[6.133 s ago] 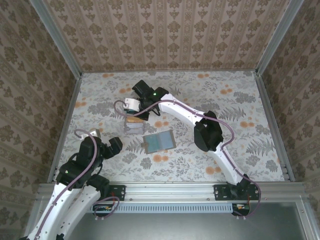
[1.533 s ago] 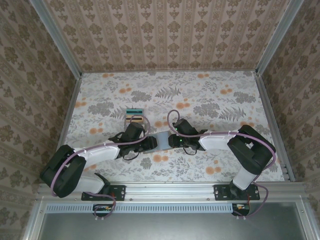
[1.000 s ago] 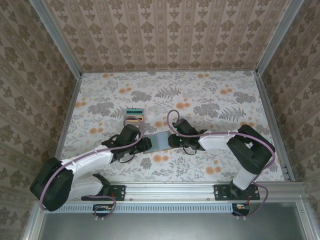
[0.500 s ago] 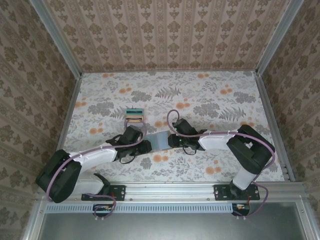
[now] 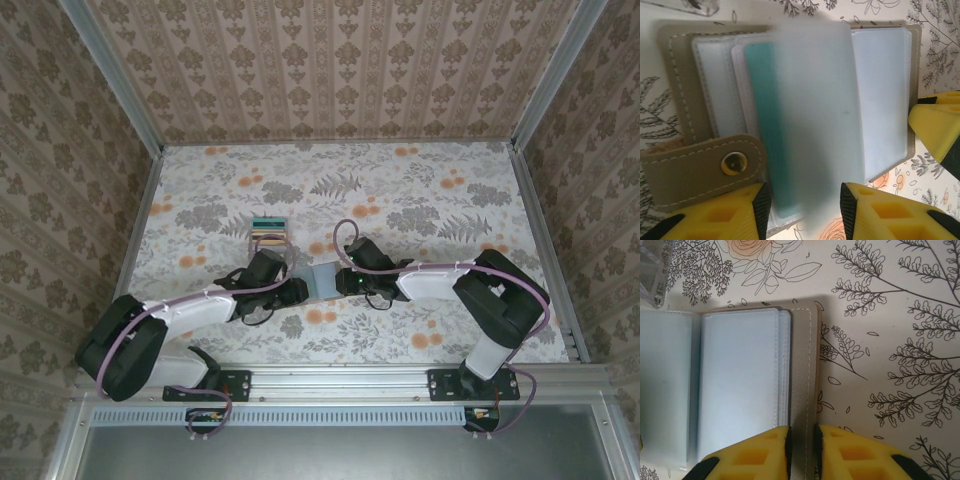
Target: Take the credit cards out of the card holder
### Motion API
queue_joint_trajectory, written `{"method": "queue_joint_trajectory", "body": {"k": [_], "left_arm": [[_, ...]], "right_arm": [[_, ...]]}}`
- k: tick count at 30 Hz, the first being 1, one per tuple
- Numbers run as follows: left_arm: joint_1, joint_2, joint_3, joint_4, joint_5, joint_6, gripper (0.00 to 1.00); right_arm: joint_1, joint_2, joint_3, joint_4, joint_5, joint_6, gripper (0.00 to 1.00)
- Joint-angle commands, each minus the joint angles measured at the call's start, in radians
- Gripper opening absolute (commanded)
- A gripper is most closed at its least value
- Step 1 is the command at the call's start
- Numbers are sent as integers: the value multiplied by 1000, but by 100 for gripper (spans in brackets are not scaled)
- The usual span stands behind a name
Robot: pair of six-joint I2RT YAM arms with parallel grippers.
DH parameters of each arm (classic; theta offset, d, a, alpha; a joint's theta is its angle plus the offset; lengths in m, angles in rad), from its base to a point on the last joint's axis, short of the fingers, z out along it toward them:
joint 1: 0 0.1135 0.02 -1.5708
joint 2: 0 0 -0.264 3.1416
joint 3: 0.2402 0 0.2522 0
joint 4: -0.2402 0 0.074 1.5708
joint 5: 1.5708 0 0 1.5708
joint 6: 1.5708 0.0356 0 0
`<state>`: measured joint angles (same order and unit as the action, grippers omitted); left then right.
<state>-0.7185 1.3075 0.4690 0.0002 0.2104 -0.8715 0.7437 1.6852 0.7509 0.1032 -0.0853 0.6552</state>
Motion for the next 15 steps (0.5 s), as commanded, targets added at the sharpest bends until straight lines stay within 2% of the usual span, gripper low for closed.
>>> {"method": "queue_joint_trajectory", "body": {"k": [1,4,9,12,13,15], "left_arm": [[4,12,17,36,26,-1,48],[3,4,19,36,27,-1,58],[-1,-20,25,17,23,6,62],[-8,-35,42,-10,9,18,77],[-12,-39,47,-20,4,23,87],[-16,-39,54,-28,2,31,95]], "right_arm": [[18,32,9,-23,-26,7,23],[19,34,8,-22,-25,9,23],[20,33,8,-22,-24,10,23],[20,33,8,-22,-25,9,23],[20,33,8,-22,-24,9,23],[19,33,8,-21,-25,9,23]]}}
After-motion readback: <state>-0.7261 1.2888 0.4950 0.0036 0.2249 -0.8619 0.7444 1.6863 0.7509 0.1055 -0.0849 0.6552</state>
